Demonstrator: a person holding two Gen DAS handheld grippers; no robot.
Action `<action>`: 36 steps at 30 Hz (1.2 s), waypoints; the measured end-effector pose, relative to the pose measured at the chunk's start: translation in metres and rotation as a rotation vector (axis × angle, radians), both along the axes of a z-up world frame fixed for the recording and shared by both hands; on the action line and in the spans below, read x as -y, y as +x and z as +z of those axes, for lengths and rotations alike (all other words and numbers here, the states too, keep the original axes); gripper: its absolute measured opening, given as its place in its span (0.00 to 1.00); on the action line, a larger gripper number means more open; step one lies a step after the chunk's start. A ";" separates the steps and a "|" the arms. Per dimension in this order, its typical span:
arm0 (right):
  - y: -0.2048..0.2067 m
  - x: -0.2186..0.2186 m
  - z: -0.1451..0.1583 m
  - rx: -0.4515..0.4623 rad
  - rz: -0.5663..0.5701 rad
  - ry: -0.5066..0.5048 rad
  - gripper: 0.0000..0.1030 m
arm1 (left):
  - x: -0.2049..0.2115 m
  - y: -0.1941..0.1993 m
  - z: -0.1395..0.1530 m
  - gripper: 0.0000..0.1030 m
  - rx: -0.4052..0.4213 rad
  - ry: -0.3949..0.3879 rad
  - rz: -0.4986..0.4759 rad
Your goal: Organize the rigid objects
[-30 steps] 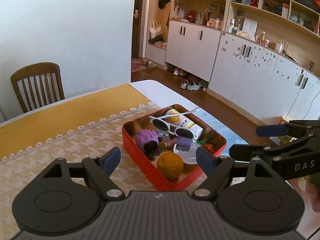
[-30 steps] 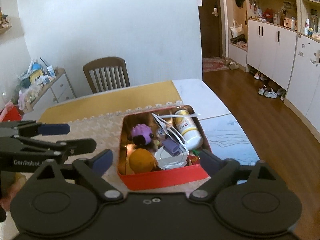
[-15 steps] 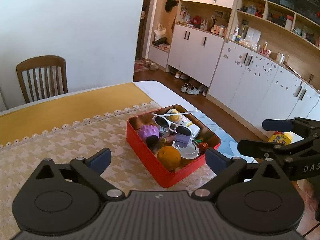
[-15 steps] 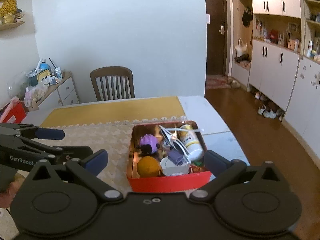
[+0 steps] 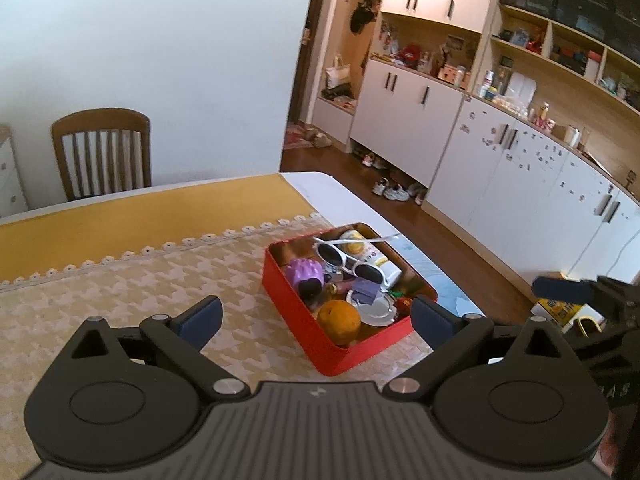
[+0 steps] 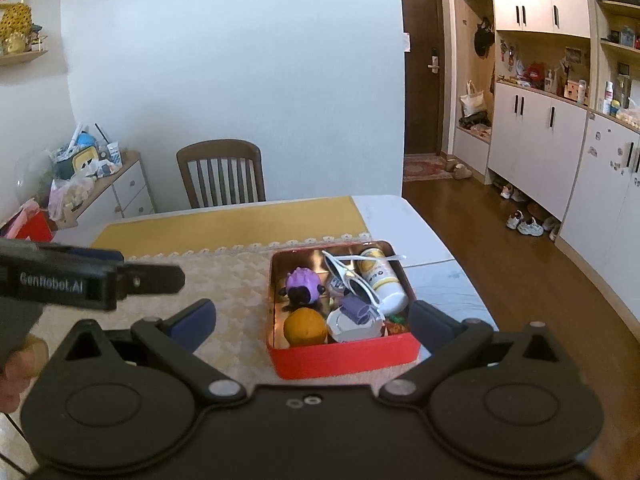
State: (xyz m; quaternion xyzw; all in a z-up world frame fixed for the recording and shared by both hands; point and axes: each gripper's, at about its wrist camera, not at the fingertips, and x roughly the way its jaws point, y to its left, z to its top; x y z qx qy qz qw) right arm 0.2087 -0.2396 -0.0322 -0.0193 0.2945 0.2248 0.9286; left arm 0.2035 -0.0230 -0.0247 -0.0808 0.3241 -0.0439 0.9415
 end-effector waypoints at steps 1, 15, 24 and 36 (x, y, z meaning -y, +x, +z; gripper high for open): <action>-0.002 0.000 0.001 0.005 -0.005 0.000 1.00 | 0.000 -0.002 0.002 0.98 0.001 0.004 0.008; -0.012 0.003 0.011 0.020 0.014 0.014 1.00 | 0.009 -0.023 0.013 0.98 0.021 0.060 0.064; -0.015 0.005 0.013 0.021 0.022 0.019 1.00 | 0.009 -0.026 0.016 0.98 0.024 0.057 0.069; -0.012 0.012 0.017 0.016 0.016 0.012 1.00 | 0.015 -0.026 0.018 0.98 0.030 0.075 0.058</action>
